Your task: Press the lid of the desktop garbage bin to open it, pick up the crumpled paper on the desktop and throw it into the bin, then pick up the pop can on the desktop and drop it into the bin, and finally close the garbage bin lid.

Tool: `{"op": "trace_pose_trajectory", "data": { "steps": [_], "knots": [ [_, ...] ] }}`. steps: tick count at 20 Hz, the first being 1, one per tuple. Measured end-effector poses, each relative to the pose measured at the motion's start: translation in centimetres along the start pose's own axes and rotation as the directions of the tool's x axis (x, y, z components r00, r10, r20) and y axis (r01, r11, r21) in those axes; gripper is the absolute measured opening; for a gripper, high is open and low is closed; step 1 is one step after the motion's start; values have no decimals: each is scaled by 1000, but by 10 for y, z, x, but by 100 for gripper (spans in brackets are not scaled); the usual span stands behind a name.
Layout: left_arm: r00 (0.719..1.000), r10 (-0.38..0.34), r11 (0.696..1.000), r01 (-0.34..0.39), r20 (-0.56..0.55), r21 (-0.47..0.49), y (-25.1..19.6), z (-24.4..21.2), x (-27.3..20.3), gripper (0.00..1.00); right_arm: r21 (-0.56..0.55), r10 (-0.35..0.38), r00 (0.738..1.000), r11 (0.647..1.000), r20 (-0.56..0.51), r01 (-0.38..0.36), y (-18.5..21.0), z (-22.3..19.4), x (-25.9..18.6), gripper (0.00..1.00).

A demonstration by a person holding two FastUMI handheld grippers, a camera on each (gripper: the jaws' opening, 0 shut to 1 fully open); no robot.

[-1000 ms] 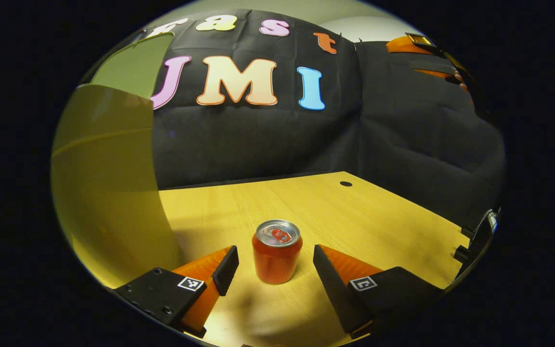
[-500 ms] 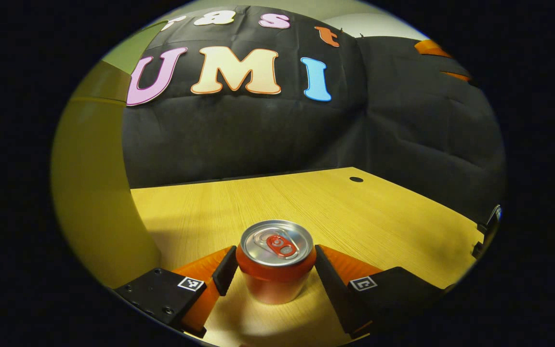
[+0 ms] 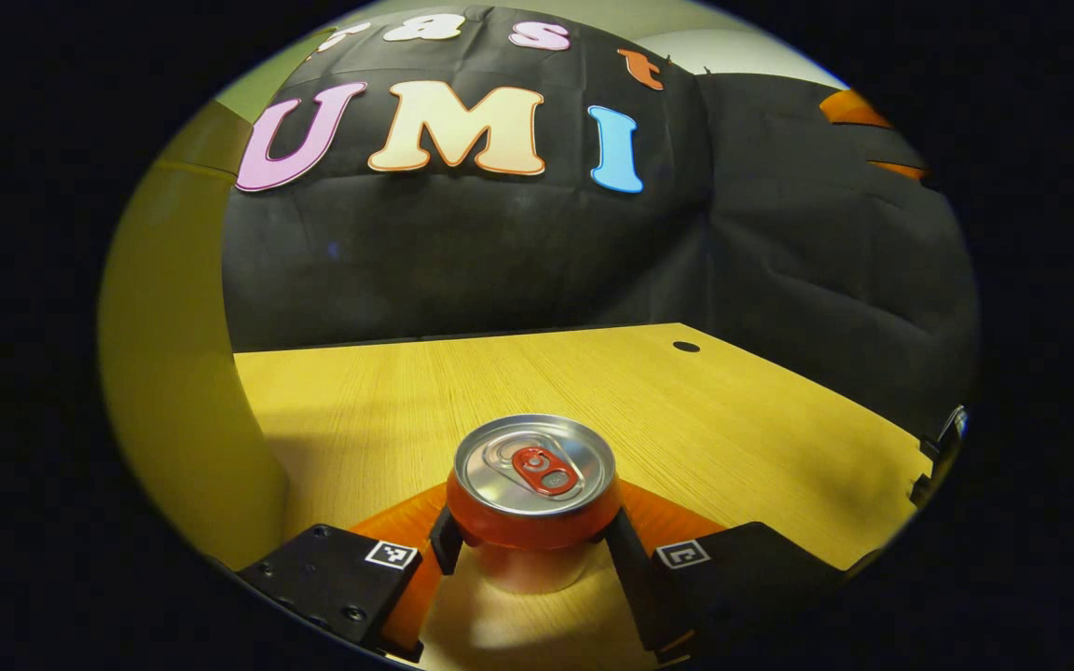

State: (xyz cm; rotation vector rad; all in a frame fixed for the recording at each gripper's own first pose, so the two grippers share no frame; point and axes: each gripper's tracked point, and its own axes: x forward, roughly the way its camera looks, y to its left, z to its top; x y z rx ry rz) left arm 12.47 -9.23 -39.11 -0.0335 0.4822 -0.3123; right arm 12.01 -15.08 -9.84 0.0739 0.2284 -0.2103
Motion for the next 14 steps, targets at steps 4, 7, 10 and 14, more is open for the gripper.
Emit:
{"op": "trace_pose_trajectory", "data": {
  "steps": [4, 7, 10, 14],
  "knots": [
    [1000, -9, 1000, 9, 6, 29, -4, 21, -17, 77, -50, 0, 1000, 999, 14, 1, 6, 0, -2, 98],
    [999, -20, 999, 18, 47, 47, -8, 64, -49, 77, -72, 7, 1000, 997, 8, -6, 9, -4, -7, 97],
    [997, -40, 993, 31, 72, 115, -11, 106, -87, 76, -79, 17, 1000, 997, 17, -16, 17, -3, -16, 98],
    [994, -69, 992, 59, 86, 109, -6, 161, -139, 76, -101, 27, 999, 995, 17, -26, 25, -2, -22, 98]
  ]
}}
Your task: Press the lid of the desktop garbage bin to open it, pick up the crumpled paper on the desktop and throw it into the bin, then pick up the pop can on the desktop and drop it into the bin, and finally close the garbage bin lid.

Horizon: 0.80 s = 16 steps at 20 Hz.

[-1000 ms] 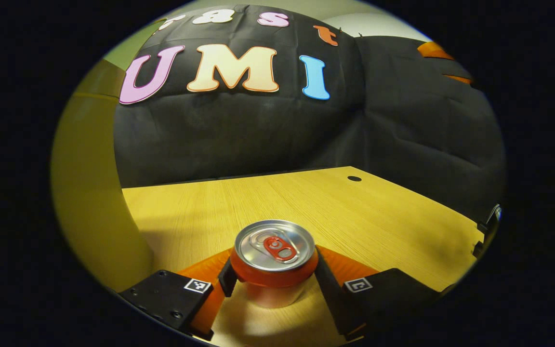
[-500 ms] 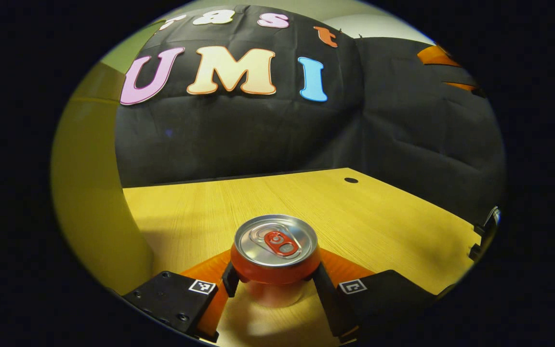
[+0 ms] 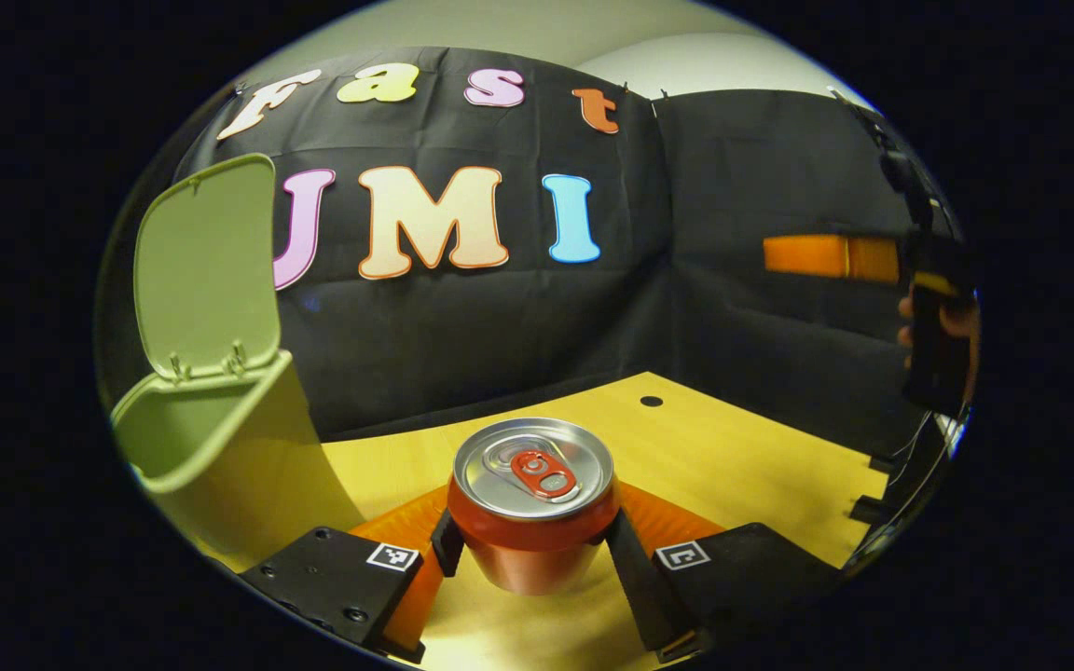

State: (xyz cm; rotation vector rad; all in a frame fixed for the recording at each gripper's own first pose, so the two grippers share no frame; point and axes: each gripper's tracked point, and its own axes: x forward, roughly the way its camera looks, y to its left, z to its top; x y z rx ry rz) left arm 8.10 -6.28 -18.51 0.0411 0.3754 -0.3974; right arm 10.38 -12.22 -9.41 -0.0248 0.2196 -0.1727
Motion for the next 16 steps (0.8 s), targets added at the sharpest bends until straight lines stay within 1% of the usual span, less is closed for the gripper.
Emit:
{"op": "trace_pose_trajectory", "data": {
  "steps": [2, 3, 4, 5, 8, 9, 10, 11, 13, 14, 15, 16],
  "knots": [
    [999, 1, 1000, -1, 35, -5, 13, 38, -21, 76, -6, 8, 1000, 1000, 3, -8, 6, 2, -3, 98],
    [998, 0, 1000, 1, 57, -17, 21, 56, -30, 76, -6, 13, 1000, 1000, -5, -13, 8, 0, -4, 96],
    [997, 3, 1000, -1, 72, -28, 28, 73, -38, 76, -3, 18, 1000, 1000, -19, -18, 11, -3, -4, 96],
    [996, 27, 999, -24, 89, -36, 40, 89, -46, 77, 2, 20, 999, 1000, -34, -20, 13, -8, -6, 98],
    [985, 125, 991, -119, 122, -57, 84, 124, -66, 76, 18, 19, 998, 1000, -55, -18, 20, -9, -9, 96],
    [979, 159, 986, -152, 128, -65, 99, 130, -70, 76, 32, 21, 998, 999, -66, -19, 24, -12, -10, 98],
    [973, 189, 981, -181, 130, -70, 113, 133, -74, 76, 52, 32, 996, 998, -81, -28, 30, -15, -12, 96],
    [967, 220, 974, -212, 127, -73, 126, 132, -76, 76, 65, 38, 995, 997, -94, -32, 38, -19, -14, 98],
    [955, 274, 961, -266, 112, -80, 151, 123, -79, 76, 63, 47, 991, 997, -122, -40, 49, -27, -20, 99],
    [948, 301, 951, -292, 102, -99, 162, 115, -80, 76, 59, 54, 989, 997, -134, -47, 55, -28, -24, 98],
    [944, 314, 946, -301, 106, -124, 170, 110, -79, 76, 57, 62, 988, 997, -143, -54, 61, -29, -27, 97],
    [939, 331, 937, -314, 99, -152, 179, 105, -77, 76, 56, 71, 986, 996, -149, -63, 67, -28, -31, 99]
  ]
}}
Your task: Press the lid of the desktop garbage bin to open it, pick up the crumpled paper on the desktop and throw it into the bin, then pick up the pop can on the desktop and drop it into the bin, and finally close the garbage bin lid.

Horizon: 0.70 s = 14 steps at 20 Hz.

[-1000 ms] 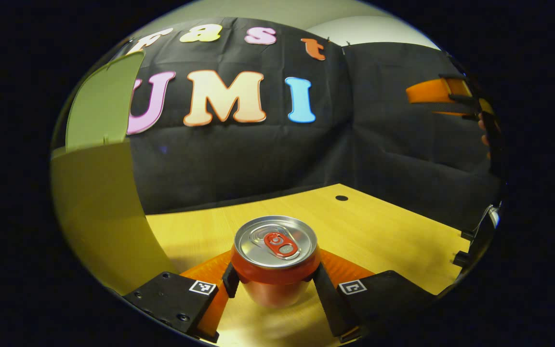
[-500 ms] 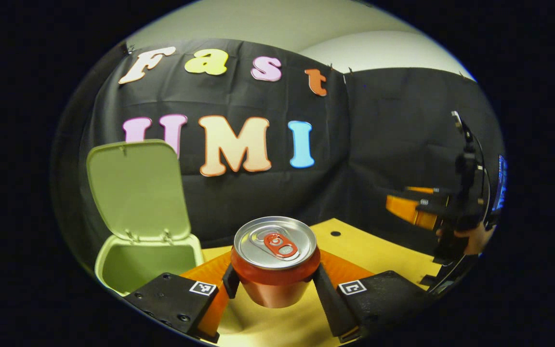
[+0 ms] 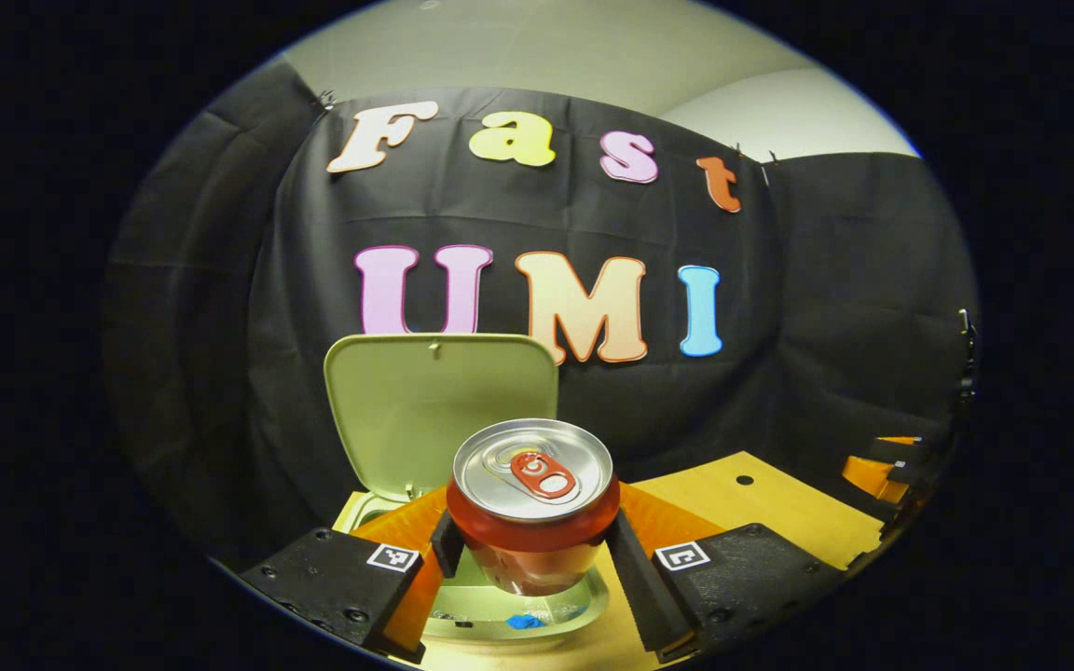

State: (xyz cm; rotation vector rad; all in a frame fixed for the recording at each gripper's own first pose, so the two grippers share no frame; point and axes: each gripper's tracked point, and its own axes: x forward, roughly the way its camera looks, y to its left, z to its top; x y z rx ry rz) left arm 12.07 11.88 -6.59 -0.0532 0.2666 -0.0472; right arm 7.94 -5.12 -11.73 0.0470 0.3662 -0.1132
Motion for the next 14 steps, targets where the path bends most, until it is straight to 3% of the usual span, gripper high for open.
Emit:
{"op": "trace_pose_trajectory", "data": {
  "steps": [4, 9, 14],
  "knots": [
    [996, 73, 992, -79, -60, -95, 36, -42, 24, 77, -16, 17, 1000, 1000, -24, -18, 17, -3, -9, 98],
    [975, 98, 975, -134, -199, -176, 50, -95, 36, 77, -36, 25, 999, 999, -20, -26, 32, -1, -17, 99],
    [972, 117, 984, -142, -202, -111, 50, -101, 36, 78, -24, 14, 1000, 1000, -25, -14, 35, -5, -22, 99]
  ]
}}
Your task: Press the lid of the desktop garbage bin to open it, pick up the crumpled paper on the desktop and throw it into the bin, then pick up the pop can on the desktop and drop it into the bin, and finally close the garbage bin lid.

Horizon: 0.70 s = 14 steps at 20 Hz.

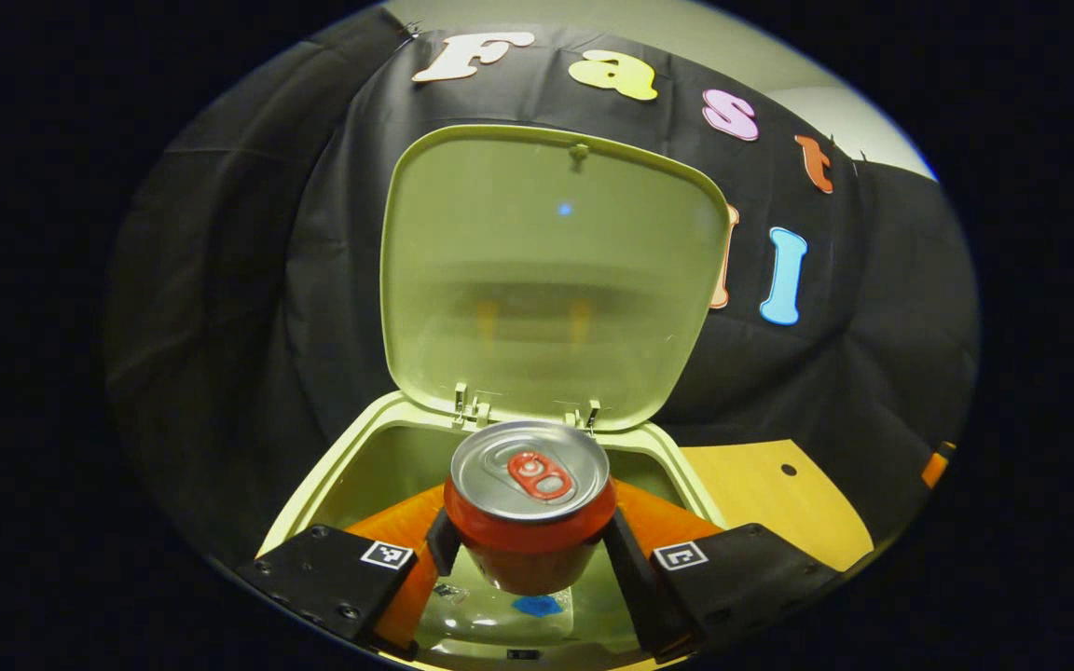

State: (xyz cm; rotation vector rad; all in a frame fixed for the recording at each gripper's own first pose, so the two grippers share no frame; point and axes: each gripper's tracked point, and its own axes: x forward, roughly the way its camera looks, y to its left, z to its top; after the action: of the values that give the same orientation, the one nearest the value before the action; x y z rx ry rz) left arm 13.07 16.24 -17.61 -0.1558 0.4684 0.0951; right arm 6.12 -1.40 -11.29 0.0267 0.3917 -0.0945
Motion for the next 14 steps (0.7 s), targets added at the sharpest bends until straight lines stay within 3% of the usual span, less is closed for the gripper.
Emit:
{"op": "trace_pose_trajectory", "data": {
  "steps": [4, 5, 8, 14],
  "knots": [
    [1000, 12, 1000, -12, 20, 3, 4, 5, -7, 80, 7, -3, 1000, 1000, -1, 3, 3, -2, -2, 99],
    [1000, 13, 1000, -13, 27, 7, 4, 6, -9, 86, 6, -1, 1000, 1000, 1, 1, 4, -2, -5, 99],
    [998, 5, 1000, -5, 62, 0, 2, 17, -22, 90, 4, 9, 1000, 1000, 8, -9, 7, 1, -7, 99],
    [975, -37, 998, 24, 219, 61, -20, 51, -73, 92, 2, 55, 998, 998, 21, -56, 13, 4, -9, 99]
  ]
}}
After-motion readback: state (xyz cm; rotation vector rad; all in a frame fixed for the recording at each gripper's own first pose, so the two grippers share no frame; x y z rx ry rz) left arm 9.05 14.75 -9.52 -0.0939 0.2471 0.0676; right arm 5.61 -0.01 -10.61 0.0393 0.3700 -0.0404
